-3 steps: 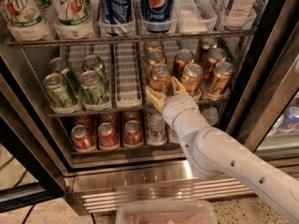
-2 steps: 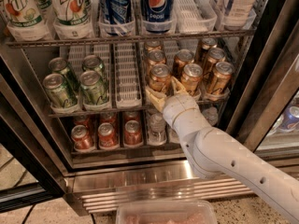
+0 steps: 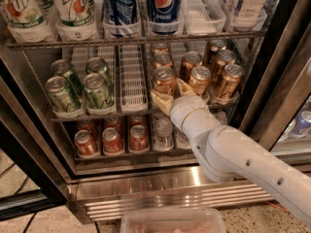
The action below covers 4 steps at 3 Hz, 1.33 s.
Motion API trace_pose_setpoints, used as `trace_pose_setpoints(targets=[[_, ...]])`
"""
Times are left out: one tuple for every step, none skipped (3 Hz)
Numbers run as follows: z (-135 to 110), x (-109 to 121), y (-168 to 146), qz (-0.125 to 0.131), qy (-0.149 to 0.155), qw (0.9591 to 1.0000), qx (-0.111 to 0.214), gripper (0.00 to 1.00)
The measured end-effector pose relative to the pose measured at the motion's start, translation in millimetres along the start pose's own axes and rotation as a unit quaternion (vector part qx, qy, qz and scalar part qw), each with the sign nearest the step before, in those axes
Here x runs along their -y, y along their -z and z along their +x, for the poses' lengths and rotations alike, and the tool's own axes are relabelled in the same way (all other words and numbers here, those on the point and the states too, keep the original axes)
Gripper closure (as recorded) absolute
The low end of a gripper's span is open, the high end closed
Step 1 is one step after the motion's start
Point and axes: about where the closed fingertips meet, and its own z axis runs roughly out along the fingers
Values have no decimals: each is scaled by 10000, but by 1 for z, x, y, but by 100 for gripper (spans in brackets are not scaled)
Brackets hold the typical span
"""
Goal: Pick orange can from middle shelf of fridge
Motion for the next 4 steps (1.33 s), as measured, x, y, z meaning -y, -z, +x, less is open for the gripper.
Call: trace_pose_setpoints(targets=[[-9, 1, 5, -265, 17, 9994, -216, 100], [-17, 6, 16, -424, 91, 9980, -450, 100], [-21, 8, 24, -558, 126, 9965, -605, 100], [-25, 9, 32, -637, 132, 9957, -666, 100]])
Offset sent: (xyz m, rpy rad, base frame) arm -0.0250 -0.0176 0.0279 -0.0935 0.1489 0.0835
